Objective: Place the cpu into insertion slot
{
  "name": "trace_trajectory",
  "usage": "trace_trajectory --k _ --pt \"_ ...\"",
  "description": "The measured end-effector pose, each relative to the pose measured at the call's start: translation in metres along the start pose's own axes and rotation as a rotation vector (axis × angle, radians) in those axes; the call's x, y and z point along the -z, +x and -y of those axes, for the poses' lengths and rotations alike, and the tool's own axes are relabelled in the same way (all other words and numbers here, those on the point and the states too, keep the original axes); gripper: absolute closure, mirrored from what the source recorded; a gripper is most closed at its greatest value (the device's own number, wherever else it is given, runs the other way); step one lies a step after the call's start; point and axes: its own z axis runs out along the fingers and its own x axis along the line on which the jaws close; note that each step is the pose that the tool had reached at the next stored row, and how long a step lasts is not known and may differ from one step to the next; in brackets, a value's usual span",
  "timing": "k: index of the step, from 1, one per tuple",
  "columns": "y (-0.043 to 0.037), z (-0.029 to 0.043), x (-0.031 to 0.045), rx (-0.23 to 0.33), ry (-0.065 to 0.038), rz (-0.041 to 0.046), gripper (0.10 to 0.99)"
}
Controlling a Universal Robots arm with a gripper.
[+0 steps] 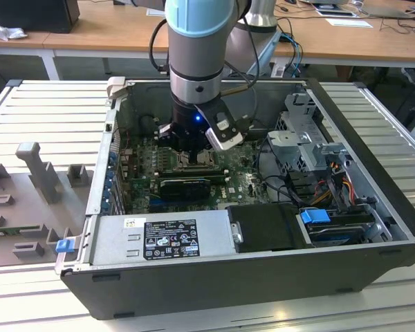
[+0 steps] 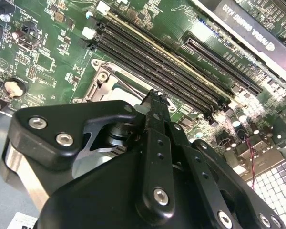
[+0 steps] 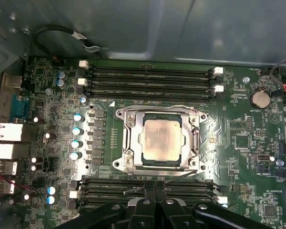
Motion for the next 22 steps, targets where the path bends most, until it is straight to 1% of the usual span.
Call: trace_trajectory --k 6,13,16,20,22 --pt "0.0005 0.0002 -0.0017 0.0 -0.003 0.0002 0.98" --pt "0.0013 0.0008 -0.0062 0.0 -0.003 -0.0002 0.98" --pt "0.0028 0.0011 -0.0081 0.0 -0.003 -0.0007 0.98" --pt "0.0073 0.0014 -0.0113 0.0 -0.003 -0.0005 0.98" --pt "0.0078 0.0016 -0.0124 0.0 -0.003 -0.0007 0.98"
